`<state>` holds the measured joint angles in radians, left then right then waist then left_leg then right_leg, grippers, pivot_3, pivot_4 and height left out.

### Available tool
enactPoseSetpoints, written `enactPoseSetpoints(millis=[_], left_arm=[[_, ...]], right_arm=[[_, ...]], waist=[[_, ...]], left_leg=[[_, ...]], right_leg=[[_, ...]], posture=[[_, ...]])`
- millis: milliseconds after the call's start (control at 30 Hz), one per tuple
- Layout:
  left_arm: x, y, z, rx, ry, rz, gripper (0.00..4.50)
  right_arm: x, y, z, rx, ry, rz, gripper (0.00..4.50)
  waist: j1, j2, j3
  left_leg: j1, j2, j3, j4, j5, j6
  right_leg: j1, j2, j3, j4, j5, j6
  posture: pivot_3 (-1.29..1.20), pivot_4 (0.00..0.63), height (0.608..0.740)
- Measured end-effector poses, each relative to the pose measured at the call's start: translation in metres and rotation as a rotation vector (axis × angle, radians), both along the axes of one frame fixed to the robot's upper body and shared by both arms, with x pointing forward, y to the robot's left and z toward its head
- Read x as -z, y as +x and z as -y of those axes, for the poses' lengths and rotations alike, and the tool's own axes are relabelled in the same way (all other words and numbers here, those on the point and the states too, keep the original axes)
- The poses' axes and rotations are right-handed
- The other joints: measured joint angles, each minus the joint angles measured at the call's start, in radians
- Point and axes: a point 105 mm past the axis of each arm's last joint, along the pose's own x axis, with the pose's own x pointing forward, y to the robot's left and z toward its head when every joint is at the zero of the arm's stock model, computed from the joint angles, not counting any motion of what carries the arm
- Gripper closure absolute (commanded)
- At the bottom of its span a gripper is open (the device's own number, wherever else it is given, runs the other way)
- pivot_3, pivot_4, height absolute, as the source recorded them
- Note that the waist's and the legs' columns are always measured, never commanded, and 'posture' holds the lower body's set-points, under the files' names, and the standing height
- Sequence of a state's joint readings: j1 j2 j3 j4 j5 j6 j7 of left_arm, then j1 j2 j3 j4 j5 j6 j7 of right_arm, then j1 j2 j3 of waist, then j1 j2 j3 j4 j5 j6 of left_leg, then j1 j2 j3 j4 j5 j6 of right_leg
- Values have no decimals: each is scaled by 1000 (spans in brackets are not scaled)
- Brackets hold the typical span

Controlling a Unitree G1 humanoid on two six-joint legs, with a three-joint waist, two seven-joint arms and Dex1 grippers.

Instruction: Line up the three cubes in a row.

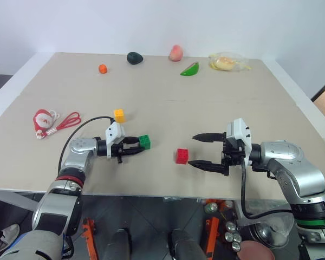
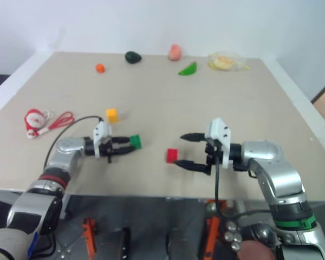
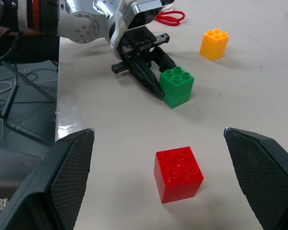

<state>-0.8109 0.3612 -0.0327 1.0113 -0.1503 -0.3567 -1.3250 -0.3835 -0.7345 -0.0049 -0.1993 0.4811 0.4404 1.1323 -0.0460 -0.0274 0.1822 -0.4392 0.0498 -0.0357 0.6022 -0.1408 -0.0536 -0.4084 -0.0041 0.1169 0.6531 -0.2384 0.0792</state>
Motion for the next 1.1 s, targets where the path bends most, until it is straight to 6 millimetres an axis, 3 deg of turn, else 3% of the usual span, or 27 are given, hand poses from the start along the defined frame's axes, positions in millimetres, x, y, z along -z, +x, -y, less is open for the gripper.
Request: enactPoseSetpoints(millis=[233,500,1100], left_arm=[[2,-13,18,153,29,-5,3214],[1,-20,30,257,36,-16,3214],[2,-13,30,226,60,-22,3214]], right_arm=[[21,-16,11,49,6,-77,0],[17,-22,12,75,17,-61,0],[16,-22,11,87,30,-61,0]], waist=[[0,0,0],[-2,0,0],[-2,0,0]], left_leg=[[-1,0,-2,0,0,0],[0,0,-2,1,0,1],[0,0,-2,1,0,1]], right_leg=[[0,0,-1,0,-1,0],[0,0,-1,1,-2,-4],[0,0,-1,1,0,-1]], posture=[[0,150,740],[0,150,740],[0,150,740]])
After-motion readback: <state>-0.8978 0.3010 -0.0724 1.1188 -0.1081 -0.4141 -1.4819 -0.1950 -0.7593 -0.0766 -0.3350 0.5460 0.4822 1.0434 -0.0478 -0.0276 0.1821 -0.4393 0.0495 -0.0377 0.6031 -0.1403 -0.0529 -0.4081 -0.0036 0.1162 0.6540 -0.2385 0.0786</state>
